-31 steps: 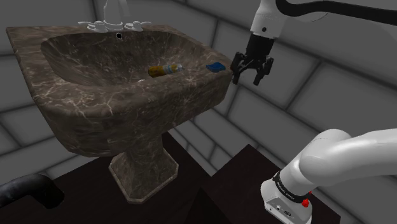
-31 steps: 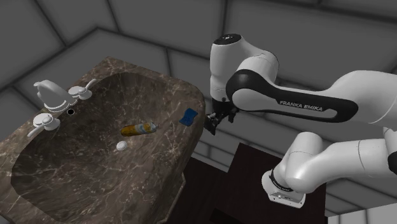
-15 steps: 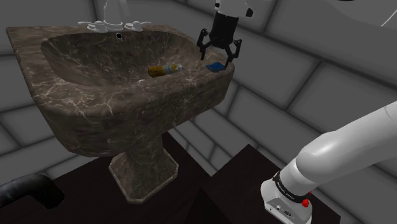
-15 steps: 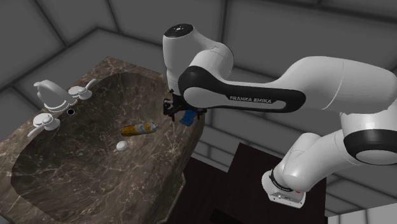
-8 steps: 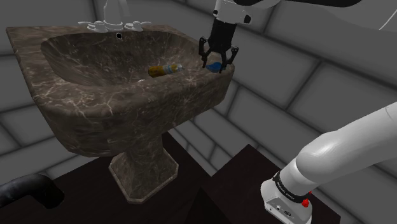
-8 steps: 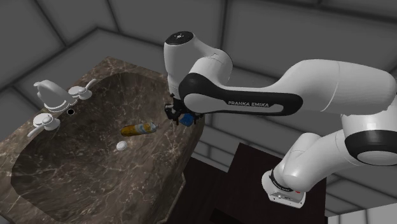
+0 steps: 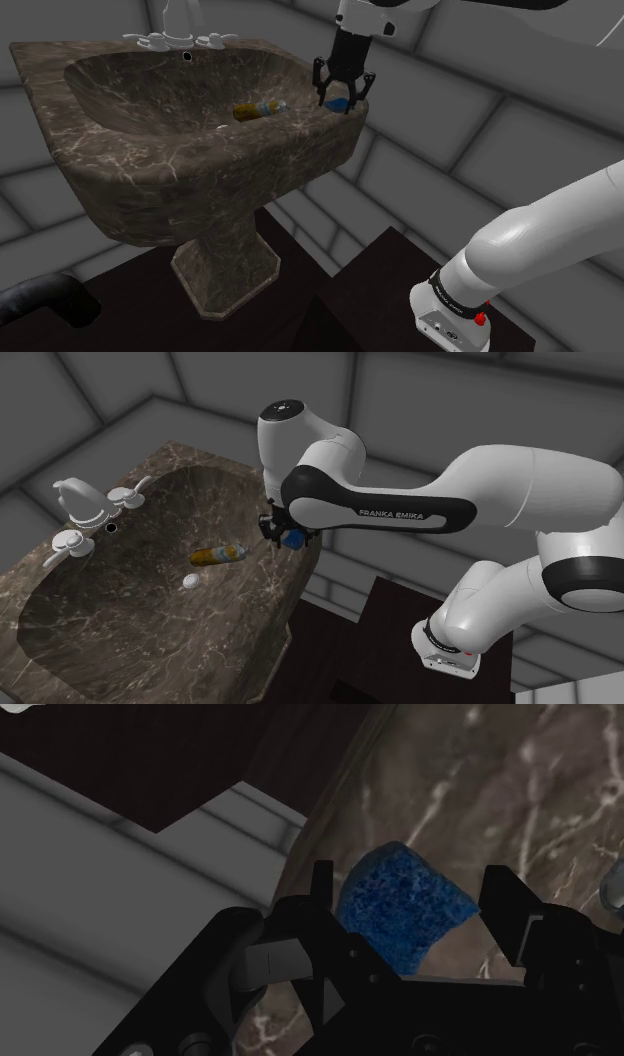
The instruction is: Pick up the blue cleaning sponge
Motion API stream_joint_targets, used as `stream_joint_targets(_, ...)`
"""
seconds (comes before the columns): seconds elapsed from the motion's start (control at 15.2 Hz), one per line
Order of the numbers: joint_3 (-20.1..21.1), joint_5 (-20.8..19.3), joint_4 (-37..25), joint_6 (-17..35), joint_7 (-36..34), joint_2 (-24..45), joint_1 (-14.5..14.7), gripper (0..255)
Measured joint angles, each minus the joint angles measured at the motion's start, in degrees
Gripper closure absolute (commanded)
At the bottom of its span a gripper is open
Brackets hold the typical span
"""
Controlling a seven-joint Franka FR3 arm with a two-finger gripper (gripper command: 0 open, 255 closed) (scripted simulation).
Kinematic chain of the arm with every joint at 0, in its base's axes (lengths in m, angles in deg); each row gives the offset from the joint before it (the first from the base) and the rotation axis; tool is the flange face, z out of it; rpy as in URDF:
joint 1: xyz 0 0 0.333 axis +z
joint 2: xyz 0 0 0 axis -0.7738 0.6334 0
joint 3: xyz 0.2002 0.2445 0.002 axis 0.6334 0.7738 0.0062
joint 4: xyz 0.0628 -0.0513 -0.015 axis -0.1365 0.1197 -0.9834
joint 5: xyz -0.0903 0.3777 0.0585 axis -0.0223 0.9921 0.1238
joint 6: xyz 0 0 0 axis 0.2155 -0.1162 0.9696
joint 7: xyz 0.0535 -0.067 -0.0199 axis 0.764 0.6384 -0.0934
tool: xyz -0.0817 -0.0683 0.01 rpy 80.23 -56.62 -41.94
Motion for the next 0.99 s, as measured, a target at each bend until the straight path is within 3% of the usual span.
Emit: stream_joint_targets(0.99,-0.09,-0.93,-13.79,-10.95,-1.16,2.94,-0.33,255)
